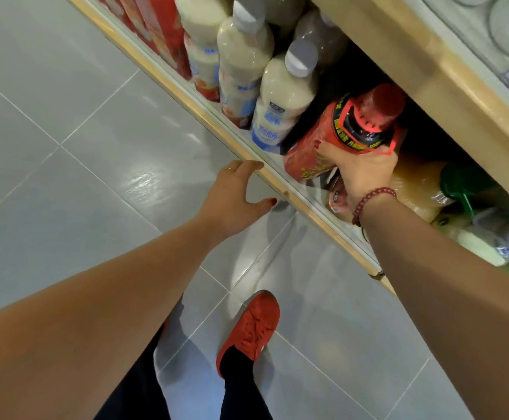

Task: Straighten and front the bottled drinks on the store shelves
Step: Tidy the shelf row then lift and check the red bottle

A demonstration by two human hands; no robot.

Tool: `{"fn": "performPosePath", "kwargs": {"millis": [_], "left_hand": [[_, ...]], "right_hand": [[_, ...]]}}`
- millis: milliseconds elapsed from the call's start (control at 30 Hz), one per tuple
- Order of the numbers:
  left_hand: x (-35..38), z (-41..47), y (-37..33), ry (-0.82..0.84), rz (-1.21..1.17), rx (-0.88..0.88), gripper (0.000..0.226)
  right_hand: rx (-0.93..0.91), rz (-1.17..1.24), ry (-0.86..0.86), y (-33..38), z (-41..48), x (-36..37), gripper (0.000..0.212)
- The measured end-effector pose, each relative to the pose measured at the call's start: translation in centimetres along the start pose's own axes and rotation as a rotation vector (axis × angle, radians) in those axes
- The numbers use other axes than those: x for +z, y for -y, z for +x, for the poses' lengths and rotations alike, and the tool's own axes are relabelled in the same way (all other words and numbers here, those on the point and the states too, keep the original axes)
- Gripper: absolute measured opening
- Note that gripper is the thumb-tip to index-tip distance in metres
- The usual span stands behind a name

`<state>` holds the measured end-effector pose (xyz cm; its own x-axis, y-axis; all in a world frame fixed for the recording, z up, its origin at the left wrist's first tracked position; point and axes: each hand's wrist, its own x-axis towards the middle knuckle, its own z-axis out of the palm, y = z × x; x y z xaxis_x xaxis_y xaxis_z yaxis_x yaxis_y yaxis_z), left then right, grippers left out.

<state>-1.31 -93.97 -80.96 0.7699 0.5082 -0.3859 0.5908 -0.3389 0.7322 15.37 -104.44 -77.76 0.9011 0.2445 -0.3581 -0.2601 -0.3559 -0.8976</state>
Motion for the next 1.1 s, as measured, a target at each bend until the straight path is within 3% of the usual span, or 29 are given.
{"fn": "performPosePath", "kwargs": {"millis": [100,267,467,733,967,1100], "left_hand": [[-0.3,-1.1,0.7,-0.014,-0.005,-0.033,0.067],[-1.3,-4.1,2.3,-0.022,-0.028,-0.08,0.065],[-4.1,-6.3,4.4,-0.047,-0.068,-0.169,0.071],[-11.8,-8.7,4.1,-0.035,-0.392,-0.202,0.088],[-20.5,-11.9,3.9,0.186,-0.74,-0.233,0.057],[-24.5,-13.5,3.6,0.083,-0.926,-0.383,0.05]], "right_hand": [[-0.119,-0.05,-0.032,-0.9,-1.7,-0.3,0.063],[-0.238,-0.233,0.06,-1.8,-4.4,-0.1,0.093],[-0.374,-0.22,0.239,1.6,-7.5,0.6,0.085],[-0.057,0.092,0.424,7.5,-11.4,5.4,0.083],[0.099,0.213,0.636,15.2,-15.5,13.3,0.038],[0.231,0.184,0.631,18.7,-17.5,18.4,0.041]]}}
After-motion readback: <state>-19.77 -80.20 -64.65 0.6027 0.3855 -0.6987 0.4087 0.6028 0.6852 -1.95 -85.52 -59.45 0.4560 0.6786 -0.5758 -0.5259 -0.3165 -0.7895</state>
